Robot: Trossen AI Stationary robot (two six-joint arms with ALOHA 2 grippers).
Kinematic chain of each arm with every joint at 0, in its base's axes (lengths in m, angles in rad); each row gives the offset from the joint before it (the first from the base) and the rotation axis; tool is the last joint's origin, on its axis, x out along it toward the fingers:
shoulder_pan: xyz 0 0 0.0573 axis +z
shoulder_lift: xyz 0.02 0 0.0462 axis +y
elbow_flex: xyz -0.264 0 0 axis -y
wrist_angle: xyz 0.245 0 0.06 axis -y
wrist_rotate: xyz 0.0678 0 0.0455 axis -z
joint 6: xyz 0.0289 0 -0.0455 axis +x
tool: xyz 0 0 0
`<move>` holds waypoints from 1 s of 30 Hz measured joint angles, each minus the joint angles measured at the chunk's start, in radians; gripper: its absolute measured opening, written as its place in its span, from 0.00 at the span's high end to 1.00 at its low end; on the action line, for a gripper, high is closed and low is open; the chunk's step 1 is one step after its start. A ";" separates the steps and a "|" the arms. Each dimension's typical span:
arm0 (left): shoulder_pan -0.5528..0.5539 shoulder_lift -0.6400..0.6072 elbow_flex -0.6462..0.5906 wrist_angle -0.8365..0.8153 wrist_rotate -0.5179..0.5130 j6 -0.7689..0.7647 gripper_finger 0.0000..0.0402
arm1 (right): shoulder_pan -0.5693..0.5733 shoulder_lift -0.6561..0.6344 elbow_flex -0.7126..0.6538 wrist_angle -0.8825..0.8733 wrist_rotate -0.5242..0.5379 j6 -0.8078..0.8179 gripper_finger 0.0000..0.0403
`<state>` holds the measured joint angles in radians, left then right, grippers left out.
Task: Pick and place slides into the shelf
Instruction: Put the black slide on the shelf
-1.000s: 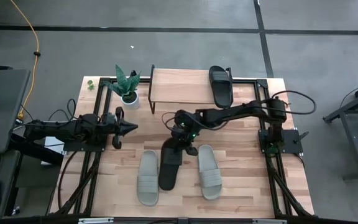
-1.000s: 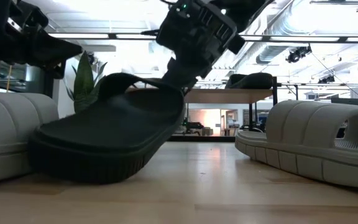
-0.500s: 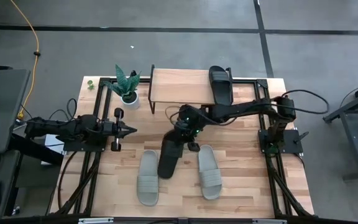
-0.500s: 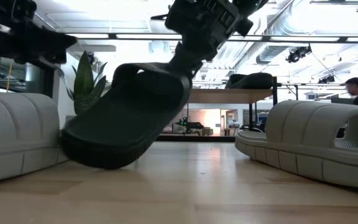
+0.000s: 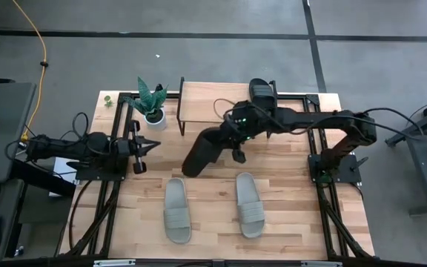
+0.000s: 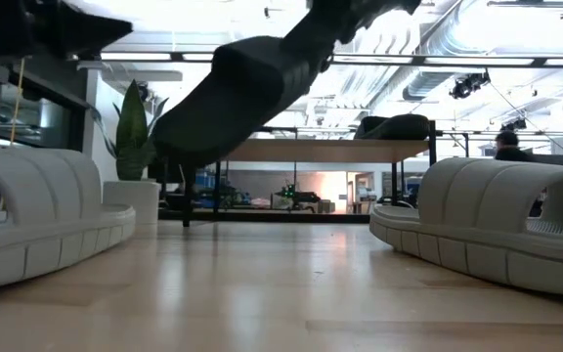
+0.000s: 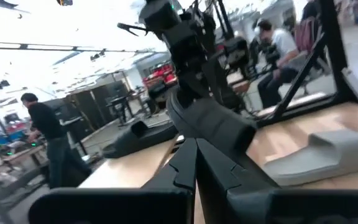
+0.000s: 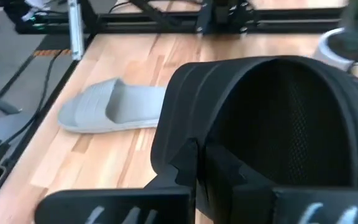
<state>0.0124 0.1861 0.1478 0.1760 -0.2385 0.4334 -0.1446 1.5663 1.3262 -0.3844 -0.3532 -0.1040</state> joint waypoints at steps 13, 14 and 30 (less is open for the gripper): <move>0.000 0.483 0.301 0.000 -0.135 0.255 1.00 | -0.076 -0.152 0.000 -0.038 0.017 0.044 1.00; 0.000 0.521 0.326 0.000 -0.154 0.280 1.00 | -0.085 -0.165 0.000 -0.042 0.017 0.051 1.00; -0.111 0.845 0.645 0.006 -0.438 0.720 1.00 | -0.267 -0.396 0.000 -0.125 0.009 0.177 1.00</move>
<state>-0.0982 1.0307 0.7925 0.1819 -0.6760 1.1530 -0.4113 1.1707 1.3262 -0.5091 -0.3444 0.0729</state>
